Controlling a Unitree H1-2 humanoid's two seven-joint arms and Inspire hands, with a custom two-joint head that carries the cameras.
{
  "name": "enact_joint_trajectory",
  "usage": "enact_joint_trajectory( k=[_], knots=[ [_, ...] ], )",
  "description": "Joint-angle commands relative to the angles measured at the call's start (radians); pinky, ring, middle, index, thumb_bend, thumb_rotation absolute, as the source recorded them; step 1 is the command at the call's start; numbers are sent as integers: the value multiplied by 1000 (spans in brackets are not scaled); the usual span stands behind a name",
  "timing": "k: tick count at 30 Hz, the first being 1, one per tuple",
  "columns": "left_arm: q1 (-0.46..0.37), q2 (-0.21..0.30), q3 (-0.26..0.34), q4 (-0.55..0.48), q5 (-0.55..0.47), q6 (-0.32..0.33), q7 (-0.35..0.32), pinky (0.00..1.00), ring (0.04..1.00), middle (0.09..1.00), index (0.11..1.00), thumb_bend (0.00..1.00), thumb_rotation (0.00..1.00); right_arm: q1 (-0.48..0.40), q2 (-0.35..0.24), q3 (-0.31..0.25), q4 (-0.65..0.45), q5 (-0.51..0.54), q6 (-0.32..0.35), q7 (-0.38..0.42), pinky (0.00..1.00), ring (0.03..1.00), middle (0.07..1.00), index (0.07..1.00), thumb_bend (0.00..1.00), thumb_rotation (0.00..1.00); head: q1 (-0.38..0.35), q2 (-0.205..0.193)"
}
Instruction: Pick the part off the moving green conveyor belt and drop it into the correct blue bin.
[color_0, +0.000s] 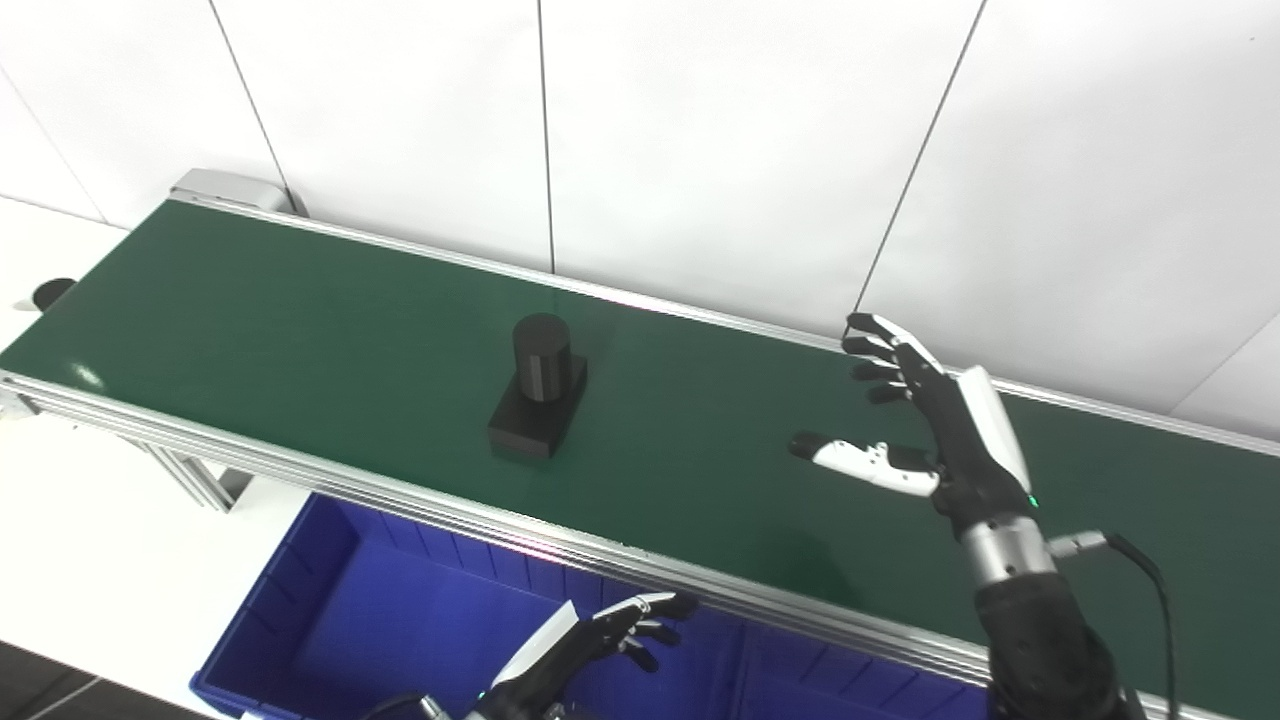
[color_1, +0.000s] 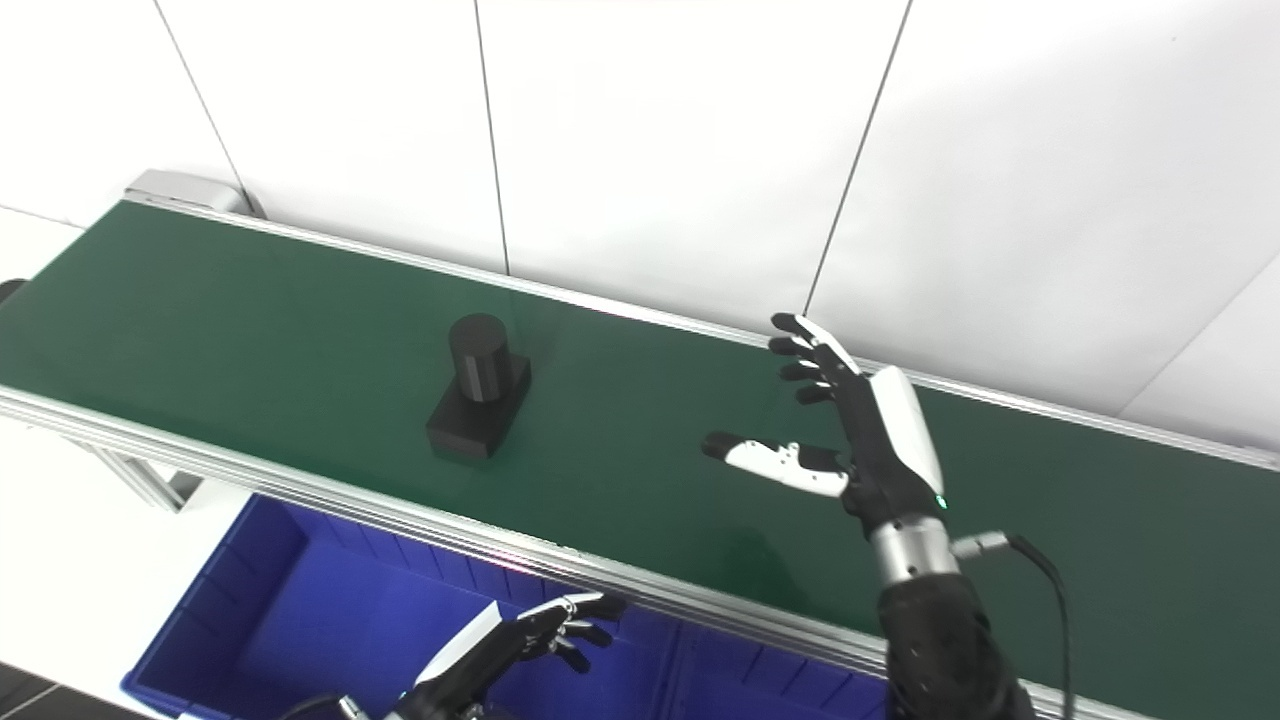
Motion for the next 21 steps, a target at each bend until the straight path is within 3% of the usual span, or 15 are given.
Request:
enact_joint_trajectory(
  k=[1,8,21],
  knots=[
    [0,6,2,-35,-2,-40,20,622,751,862,848,919,205,-57,25,9,-11,-14,20,-2,663,751,816,875,836,490,-3,3],
    [-8,18,-15,-37,-4,-40,22,619,747,841,848,921,167,-106,50,31,45,-40,34,-9,680,729,803,878,846,513,-12,5],
    [-3,35,-20,-59,-19,-40,8,621,756,847,835,937,186,-165,100,70,119,-59,69,-5,647,744,828,884,846,490,-36,9]
  ],
)
